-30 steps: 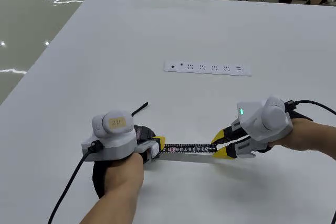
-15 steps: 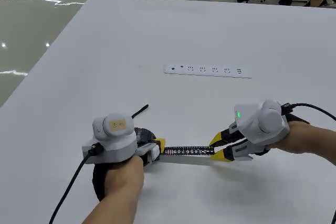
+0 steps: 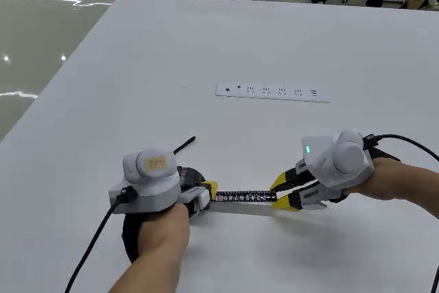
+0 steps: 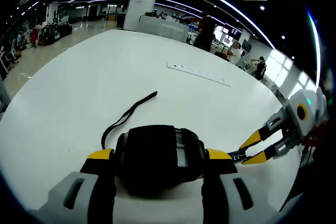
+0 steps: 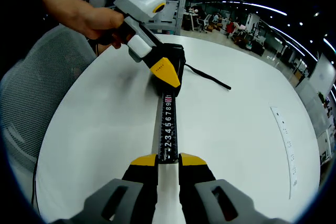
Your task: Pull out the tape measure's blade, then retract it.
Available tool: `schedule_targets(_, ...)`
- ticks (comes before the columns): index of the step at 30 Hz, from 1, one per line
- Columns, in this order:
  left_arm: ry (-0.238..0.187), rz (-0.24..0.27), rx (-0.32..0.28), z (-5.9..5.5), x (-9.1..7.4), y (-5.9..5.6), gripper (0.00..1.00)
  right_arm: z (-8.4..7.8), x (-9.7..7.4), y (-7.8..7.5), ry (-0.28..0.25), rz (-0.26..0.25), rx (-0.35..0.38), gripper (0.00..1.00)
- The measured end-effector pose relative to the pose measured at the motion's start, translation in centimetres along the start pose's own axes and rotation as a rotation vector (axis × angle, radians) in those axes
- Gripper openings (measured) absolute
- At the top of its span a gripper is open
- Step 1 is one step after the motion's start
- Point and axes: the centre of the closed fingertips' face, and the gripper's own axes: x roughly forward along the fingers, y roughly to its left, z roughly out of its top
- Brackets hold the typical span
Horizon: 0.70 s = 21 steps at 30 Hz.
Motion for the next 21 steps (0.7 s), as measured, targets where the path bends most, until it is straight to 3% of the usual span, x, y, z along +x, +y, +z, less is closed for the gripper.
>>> schedule_targets(21,0.000,-0.004,-0.006,0.04,-0.10,-0.02,0.63,0.71,0.56,-0.08,-0.009,0.003,-0.008,0.14)
